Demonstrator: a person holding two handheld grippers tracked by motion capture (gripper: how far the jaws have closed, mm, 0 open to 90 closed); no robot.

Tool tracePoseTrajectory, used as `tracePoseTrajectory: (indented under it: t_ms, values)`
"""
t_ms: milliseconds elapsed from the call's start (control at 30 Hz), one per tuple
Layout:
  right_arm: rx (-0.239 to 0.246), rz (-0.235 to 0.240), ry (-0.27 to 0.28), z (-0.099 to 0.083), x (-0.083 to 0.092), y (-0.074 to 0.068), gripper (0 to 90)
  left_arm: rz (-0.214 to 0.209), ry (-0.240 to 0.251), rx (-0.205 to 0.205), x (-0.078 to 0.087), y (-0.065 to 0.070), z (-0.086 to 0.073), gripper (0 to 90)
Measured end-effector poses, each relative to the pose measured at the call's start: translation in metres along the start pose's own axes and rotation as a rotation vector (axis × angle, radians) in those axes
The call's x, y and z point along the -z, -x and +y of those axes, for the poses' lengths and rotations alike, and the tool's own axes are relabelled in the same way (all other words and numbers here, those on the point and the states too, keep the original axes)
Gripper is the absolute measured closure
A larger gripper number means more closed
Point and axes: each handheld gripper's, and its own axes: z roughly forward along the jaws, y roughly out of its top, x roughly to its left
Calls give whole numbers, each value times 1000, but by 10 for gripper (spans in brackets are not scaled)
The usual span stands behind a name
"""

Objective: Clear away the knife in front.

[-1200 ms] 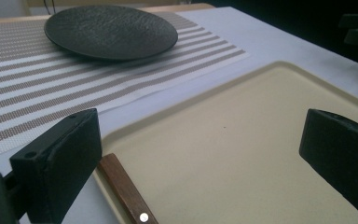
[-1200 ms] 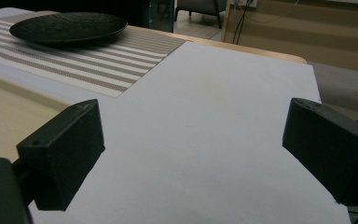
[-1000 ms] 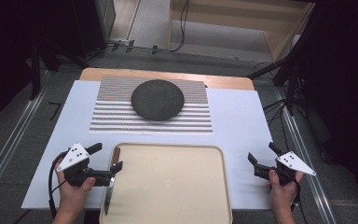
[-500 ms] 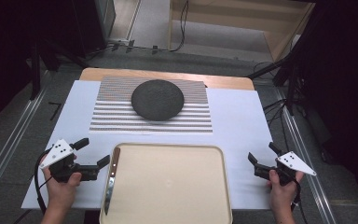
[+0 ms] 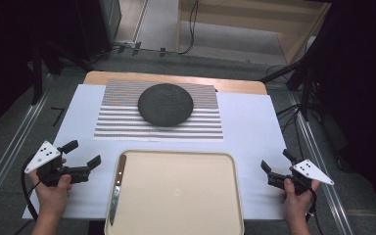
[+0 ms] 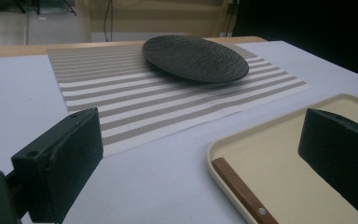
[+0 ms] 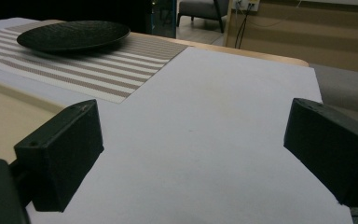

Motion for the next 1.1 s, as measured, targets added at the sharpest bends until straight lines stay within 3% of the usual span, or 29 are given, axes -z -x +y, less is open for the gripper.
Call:
tracePoseTrajectory:
  t_ms: [333, 600, 800, 1100]
  values:
    - [2, -11, -7, 0, 0, -1, 7, 51, 11, 28, 6, -24, -6, 0]
    - [-36, -20, 9, 1, 3, 2, 0, 77, 2, 26, 4, -39, -12, 0]
    - [-37, -24, 3, 1, 2, 2, 0, 117, -14, 19, 2, -51, -17, 8]
    - [-54, -26, 6, 0, 3, 4, 0, 99, 8, 59, 3, -54, -21, 8]
